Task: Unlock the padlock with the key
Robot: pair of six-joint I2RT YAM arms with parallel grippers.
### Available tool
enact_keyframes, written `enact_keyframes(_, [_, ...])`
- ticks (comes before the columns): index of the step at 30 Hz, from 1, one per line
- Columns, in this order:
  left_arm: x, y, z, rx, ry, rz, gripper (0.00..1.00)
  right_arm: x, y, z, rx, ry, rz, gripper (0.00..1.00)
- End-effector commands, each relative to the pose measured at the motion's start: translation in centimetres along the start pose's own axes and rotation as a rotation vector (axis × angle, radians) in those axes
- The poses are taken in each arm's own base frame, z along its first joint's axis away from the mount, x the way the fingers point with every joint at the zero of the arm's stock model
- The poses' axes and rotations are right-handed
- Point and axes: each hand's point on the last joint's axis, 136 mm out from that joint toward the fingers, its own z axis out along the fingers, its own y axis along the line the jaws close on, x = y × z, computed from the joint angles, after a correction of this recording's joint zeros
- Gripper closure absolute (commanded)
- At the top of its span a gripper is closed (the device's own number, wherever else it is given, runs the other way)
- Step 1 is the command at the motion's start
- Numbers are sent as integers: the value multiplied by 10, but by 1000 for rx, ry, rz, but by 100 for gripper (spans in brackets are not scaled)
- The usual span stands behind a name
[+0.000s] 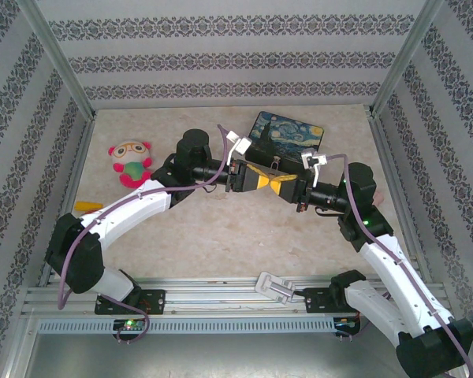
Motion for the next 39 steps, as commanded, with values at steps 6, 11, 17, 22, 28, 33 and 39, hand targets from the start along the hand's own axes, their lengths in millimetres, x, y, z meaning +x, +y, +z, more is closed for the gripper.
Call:
enact_keyframes(6, [3, -11, 5, 47, 21, 40, 77, -8, 5, 1, -11, -28, -26, 100])
enact_keyframes(11, [1, -9, 5, 39, 13, 48, 87, -7, 5, 3, -18, -23, -19, 100])
enact_keyframes(17, [-1, -9, 5, 29, 5, 70, 100, -6, 3, 4, -14, -25, -15, 100])
enact_keyframes(22, [5, -4, -2, -61, 46, 112, 100, -6, -1, -2, 24, -32, -18, 70])
enact_keyframes(28, [18, -2, -15, -173, 144, 147, 100, -9, 1, -10, 32, -47, -27, 61])
enact_keyframes(33, [24, -7, -20, -196, 220, 147, 100, -4, 12, -7, -30, -17, -30, 62])
enact_keyframes(39, [38, -12, -27, -286, 398, 158, 100, 3, 20, 0, -65, 15, -46, 65])
